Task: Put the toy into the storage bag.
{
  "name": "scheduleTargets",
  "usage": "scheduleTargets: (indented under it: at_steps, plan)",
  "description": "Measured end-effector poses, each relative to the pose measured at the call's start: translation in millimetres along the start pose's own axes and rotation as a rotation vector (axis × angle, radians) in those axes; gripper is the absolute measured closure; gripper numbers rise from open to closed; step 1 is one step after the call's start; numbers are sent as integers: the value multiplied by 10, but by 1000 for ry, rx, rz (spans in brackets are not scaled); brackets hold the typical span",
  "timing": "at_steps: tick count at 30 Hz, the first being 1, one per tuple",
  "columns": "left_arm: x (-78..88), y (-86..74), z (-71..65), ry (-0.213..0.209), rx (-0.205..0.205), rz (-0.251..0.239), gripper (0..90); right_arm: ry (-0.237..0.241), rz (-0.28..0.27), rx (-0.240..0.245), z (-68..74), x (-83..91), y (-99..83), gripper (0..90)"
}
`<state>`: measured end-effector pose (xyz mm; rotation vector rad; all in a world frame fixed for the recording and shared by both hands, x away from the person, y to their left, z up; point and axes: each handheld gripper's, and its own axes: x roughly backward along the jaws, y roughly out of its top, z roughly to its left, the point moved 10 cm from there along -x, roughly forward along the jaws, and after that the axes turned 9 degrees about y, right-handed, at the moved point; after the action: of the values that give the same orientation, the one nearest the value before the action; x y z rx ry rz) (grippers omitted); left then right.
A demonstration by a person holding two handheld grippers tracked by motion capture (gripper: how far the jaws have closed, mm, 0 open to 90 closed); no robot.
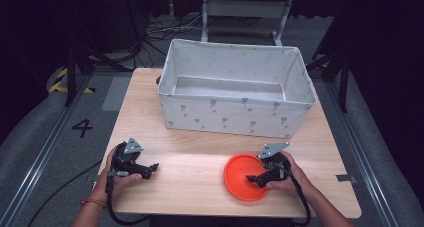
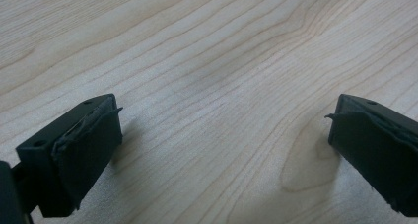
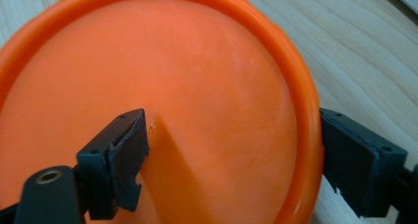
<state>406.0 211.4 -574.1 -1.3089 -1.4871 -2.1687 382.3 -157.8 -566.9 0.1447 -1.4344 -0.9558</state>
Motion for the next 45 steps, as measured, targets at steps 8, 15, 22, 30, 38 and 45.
scheduleTargets:
  at_steps: [8,15,22,30,38,45]
  plan:
    - [0,0,0,1,1,0,1,-30,-15,-53,-79,63,15,412]
    - [0,0,-1,0,1,0,1,6,-36,-94,-153,99,34,599]
    - [1,0,0,0,0,2,2,94,-44,-138,-205,118,48,694]
    - [0,0,0,1,1,1,1,115,-47,-71,-137,273,240,792]
    - [0,0,0,2,2,1,2,69,9,52,84,491,468,822]
    - [0,0,0,2,2,1,2,23,100,203,322,646,646,825]
